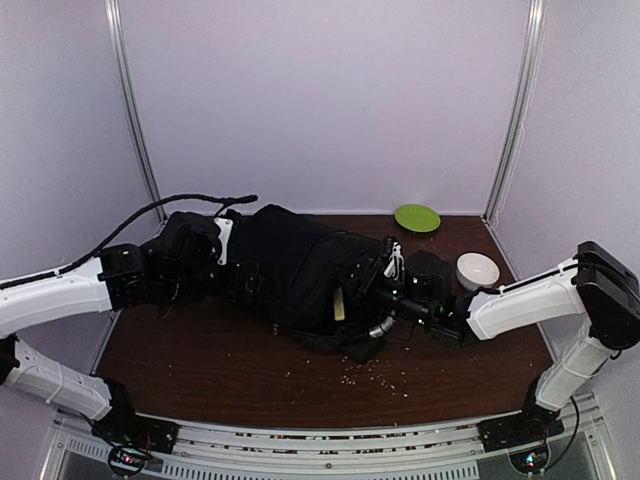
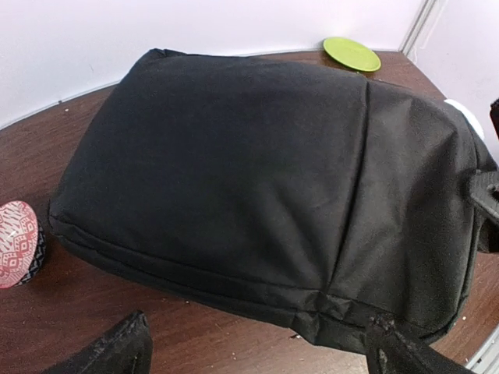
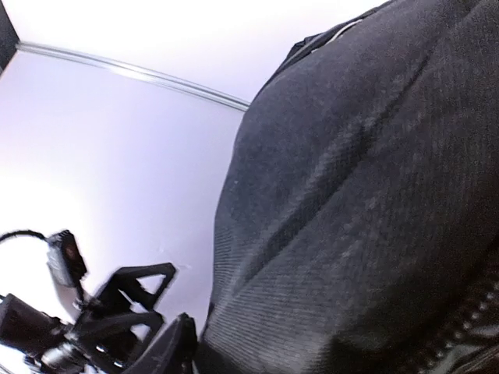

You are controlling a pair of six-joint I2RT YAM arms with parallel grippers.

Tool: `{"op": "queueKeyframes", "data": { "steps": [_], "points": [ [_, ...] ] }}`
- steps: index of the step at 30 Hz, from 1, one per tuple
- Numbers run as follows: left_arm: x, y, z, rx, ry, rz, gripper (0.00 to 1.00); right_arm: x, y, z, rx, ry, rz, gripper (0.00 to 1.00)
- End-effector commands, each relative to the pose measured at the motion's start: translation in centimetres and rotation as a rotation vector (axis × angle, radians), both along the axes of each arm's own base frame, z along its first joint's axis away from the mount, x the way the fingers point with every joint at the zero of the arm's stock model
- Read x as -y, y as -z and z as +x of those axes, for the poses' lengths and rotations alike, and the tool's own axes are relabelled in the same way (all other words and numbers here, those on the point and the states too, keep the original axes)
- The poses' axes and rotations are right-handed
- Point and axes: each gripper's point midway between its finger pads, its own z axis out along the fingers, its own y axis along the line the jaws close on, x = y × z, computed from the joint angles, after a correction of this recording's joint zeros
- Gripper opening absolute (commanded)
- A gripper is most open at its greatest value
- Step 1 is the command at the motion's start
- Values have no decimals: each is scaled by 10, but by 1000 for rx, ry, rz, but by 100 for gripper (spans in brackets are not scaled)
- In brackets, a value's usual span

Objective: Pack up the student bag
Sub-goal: Adjust the student bag at the center of the board.

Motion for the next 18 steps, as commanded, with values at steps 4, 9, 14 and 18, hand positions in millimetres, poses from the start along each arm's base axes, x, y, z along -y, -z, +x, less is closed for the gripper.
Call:
{"op": "queueKeyframes", "data": {
  "steps": [4,9,14,18],
  "points": [
    [-9,4,34,0,-40,-46,96,42,39,21,-70,67,-27,17],
    [-6,1,55,10,-45,-42,95,71,69,34,-145,127,-201,8],
    [-10,11,79,-22,-73,-50,93,99,101,45,-220,146,-423,2],
    [-11,15,89,-45,-84,-90,92,123,112,51,-250,160,-529,6]
  ]
}}
